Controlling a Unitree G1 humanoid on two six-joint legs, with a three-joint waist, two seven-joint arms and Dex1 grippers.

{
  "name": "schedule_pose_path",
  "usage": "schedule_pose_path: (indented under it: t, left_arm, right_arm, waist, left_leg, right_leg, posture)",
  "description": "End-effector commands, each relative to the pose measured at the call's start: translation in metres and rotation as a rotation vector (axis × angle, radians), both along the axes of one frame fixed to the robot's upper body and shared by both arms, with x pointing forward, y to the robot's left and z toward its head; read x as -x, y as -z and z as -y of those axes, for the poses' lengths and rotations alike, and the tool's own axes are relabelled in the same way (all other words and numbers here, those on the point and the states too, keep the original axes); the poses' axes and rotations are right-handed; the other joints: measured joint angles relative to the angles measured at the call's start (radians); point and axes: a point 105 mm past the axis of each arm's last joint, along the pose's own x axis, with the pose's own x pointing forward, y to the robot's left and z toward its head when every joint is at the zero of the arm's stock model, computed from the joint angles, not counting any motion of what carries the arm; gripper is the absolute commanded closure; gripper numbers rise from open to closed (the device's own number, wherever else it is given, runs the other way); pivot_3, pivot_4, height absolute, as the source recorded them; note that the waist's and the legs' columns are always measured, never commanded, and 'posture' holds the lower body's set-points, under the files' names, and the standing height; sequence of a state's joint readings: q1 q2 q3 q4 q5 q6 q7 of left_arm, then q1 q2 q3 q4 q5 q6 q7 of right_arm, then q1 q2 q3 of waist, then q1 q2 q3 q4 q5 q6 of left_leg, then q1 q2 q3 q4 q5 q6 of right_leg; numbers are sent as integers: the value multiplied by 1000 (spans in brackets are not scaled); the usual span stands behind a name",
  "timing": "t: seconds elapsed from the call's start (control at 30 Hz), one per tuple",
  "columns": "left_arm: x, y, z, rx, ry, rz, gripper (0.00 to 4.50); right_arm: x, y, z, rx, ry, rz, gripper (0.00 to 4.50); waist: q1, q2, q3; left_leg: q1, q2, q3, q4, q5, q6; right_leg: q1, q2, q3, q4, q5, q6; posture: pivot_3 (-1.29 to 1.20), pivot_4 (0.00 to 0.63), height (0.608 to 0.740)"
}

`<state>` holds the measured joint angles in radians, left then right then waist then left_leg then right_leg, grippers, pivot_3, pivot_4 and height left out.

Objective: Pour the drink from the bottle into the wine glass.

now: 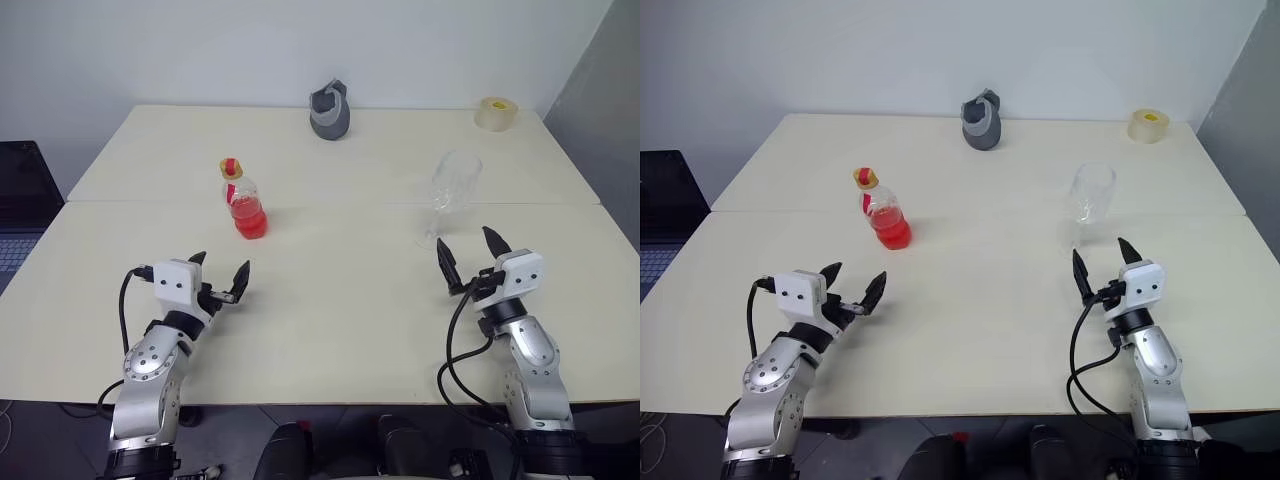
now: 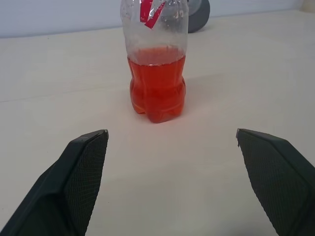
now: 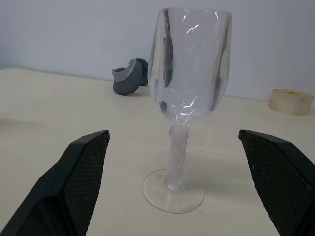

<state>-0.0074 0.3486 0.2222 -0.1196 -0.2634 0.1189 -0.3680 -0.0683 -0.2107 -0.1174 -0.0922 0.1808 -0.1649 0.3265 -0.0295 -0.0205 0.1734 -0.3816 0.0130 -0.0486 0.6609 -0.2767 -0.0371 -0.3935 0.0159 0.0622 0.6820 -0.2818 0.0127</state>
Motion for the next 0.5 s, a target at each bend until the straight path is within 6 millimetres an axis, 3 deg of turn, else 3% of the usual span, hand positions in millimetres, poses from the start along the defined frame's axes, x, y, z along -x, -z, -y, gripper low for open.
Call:
schedule_pose_path:
  t: [0.03,0.5]
  left_arm:
    - [1,-20,8,-23,41,86,27]
    - [3,-32,17,-3,114,148,27]
  right_arm:
    - [0,-12,-1,-14,-11,54,0]
    - [0,-13,-2,-15,-13,59,0]
  waist:
    - [0,0,0]
    - [0,0,0]
  left_leg:
    - [0,0,0,0,0,0]
    - [0,0,0,0,0,0]
  right_leg:
    - [0,0,0,0,0,0]
    - [0,0,0,0,0,0]
  posture:
    - [0,150,740]
    - [0,150,740]
